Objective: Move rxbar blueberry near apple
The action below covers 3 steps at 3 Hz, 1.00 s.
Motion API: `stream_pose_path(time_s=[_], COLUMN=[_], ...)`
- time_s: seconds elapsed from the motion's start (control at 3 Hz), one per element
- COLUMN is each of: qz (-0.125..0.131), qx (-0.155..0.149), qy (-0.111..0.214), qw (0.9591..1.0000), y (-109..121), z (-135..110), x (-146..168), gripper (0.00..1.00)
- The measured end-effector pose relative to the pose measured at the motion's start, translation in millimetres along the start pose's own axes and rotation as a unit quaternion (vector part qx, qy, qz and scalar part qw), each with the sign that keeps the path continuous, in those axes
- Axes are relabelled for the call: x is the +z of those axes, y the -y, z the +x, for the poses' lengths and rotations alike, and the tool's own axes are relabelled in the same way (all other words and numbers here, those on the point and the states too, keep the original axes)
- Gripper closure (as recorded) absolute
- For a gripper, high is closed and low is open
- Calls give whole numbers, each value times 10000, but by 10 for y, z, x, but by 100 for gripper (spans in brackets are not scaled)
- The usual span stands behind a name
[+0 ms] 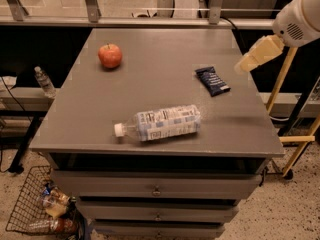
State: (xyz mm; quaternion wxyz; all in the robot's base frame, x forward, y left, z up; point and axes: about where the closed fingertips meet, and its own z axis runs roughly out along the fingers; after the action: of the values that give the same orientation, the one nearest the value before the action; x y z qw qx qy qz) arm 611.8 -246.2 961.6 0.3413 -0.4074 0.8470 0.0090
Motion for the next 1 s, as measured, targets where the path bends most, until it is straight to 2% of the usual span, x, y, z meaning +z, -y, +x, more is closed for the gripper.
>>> stream_pose_path(time_s=[0.33, 0.67, 1.0], qz=[127, 18, -147], qx=[314, 366, 241], qy=[145, 179, 57], qw=[9993, 9992, 9996], y=[83, 26, -346], z=[-58, -20, -2], x=[61, 111, 393], gripper=[0, 0, 0])
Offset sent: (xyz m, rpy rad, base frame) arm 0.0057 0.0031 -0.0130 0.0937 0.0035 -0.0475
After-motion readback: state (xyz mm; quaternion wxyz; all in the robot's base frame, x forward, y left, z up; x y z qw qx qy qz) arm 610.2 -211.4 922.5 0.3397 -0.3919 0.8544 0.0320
